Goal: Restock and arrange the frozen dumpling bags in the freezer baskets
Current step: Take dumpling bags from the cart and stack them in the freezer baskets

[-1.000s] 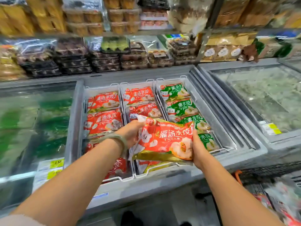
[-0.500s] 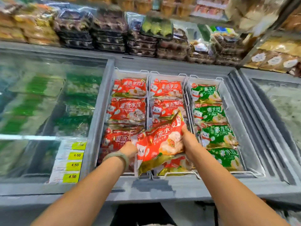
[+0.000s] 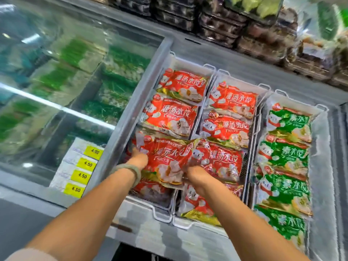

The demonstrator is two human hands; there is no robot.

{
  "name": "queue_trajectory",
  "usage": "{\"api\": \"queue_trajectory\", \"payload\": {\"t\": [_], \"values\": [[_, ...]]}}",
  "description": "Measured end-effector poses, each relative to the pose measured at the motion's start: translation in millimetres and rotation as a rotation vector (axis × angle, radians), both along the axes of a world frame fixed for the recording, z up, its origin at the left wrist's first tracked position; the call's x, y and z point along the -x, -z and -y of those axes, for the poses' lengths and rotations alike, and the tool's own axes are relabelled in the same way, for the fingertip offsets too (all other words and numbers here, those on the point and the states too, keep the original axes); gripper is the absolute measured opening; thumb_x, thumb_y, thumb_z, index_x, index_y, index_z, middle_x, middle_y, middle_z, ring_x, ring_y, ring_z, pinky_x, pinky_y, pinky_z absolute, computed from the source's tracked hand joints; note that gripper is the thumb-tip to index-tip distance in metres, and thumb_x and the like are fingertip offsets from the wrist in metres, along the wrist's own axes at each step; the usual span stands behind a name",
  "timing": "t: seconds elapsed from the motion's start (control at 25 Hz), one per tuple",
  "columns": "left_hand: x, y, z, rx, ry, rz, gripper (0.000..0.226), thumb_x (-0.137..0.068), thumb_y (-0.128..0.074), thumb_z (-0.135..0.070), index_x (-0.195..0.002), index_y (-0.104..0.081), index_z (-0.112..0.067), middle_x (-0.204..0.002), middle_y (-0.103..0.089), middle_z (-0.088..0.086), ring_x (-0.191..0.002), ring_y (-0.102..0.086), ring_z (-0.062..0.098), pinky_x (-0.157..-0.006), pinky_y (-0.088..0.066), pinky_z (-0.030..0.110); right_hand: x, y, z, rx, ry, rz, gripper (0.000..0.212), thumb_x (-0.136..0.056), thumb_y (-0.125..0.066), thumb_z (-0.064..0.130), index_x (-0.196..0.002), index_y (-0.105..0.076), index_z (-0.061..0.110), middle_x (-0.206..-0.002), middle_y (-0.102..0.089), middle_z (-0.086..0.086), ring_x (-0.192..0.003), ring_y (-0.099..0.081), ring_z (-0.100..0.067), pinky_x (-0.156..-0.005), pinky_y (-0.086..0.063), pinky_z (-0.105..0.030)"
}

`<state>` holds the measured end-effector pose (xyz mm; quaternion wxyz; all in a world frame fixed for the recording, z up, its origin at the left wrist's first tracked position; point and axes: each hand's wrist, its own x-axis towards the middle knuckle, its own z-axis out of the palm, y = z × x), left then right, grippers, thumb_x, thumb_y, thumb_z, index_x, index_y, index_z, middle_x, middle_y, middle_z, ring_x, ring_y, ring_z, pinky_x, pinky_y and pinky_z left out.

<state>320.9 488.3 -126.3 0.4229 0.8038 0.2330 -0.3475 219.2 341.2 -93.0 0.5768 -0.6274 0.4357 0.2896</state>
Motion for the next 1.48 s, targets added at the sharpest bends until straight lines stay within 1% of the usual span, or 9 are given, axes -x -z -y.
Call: {"api": "queue_trajectory", "payload": {"t": [0.08,0.24,0.44,0.6,0.76,1.04,1.2,1.36,1.48], "values": [[-10,4,2,-0.076,0.066,0.027,0.056,-0.096,-0.045,-0.006,-0.147,-0.022,-0.007,-0.144,-0.04,0.018,-0.132,-0.041,0.031,-0.112,-0.031,0.033,-8,0,1,-0.077,-0.089,0.019,0.007,-0.096,-0.051,0.019,-0.103,-0.054,0.02,-0.105,-0.055,0.004,-0.097,-0.049,-0.015,-0.086,-0.036,-0.029],[-10,11,13,-0.144,0.285,-0.024,0.062,-0.096,-0.048,-0.01,-0.149,-0.019,-0.002,-0.153,-0.028,0.018,-0.14,-0.033,0.032,-0.109,-0.032,0.034,-14,4,16,-0.181,-0.209,0.071,0.051,-0.098,-0.047,0.031,-0.145,-0.027,0.023,-0.14,-0.039,0.009,-0.13,-0.035,-0.012,-0.097,-0.029,-0.024],[13,30,29,-0.203,0.495,-0.165,0.071,-0.098,-0.044,-0.024,-0.153,0.0,-0.027,-0.16,0.0,0.014,-0.145,-0.021,0.034,-0.109,-0.032,0.032,-15,21,29,-0.231,-0.143,-0.056,0.065,-0.096,-0.049,0.037,-0.15,-0.018,0.023,-0.157,-0.024,-0.001,-0.142,-0.03,-0.024,-0.116,-0.028,-0.04],[20,39,35,-0.262,0.523,-0.236,0.079,-0.096,-0.05,-0.022,-0.15,0.005,-0.038,-0.153,0.033,0.012,-0.147,0.005,0.038,-0.117,-0.022,0.039,-10,29,32,-0.248,-0.133,-0.068,0.055,-0.098,-0.045,0.034,-0.148,-0.027,0.019,-0.152,-0.034,-0.002,-0.136,-0.039,-0.021,-0.112,-0.033,-0.035],[8,44,36,-0.244,0.515,-0.254,0.08,-0.094,-0.05,-0.017,-0.149,0.003,-0.043,-0.153,0.036,0.007,-0.147,0.007,0.039,-0.117,-0.021,0.044,-3,26,39,-0.269,-0.103,-0.065,0.035,-0.1,-0.042,0.031,-0.133,-0.043,0.018,-0.141,-0.046,-0.001,-0.129,-0.046,-0.021,-0.111,-0.034,-0.039],[5,22,35,-0.232,0.61,-0.15,0.049,-0.101,-0.037,-0.019,-0.148,-0.028,-0.016,-0.157,-0.024,0.007,-0.142,-0.03,0.028,-0.115,-0.03,0.034,12,5,44,-0.187,0.029,-0.039,0.017,-0.098,-0.045,0.023,-0.112,-0.053,0.02,-0.129,-0.057,-0.006,-0.121,-0.054,-0.024,-0.11,-0.038,-0.041],[16,-16,53,-0.22,0.526,-0.045,0.044,-0.103,-0.034,-0.023,-0.143,-0.035,-0.003,-0.148,-0.04,0.013,-0.134,-0.042,0.028,-0.108,-0.034,0.031,39,-14,33,-0.121,0.208,0.047,0.027,-0.099,-0.039,0.019,-0.12,-0.054,0.012,-0.112,-0.065,-0.006,-0.101,-0.06,-0.021,-0.091,-0.048,-0.035],[36,-38,68,-0.054,0.686,-0.136,0.023,-0.1,-0.036,-0.014,-0.096,-0.058,-0.007,-0.088,-0.056,0.01,-0.095,-0.052,0.021,-0.071,-0.046,0.024,96,-22,27,-0.099,0.453,0.105,0.026,-0.099,-0.044,0.023,-0.118,-0.055,0.01,-0.103,-0.066,-0.006,-0.084,-0.059,-0.019,-0.07,-0.046,-0.027],[70,-60,85,0.14,0.723,-0.137,0.016,-0.096,-0.045,-0.008,-0.084,-0.053,-0.014,-0.084,-0.053,0.004,-0.082,-0.053,0.02,-0.067,-0.047,0.024,161,-32,35,-0.077,0.666,0.122,0.018,-0.097,-0.048,0.025,-0.11,-0.056,0.017,-0.096,-0.068,-0.003,-0.084,-0.062,-0.019,-0.074,-0.05,-0.029]]}}
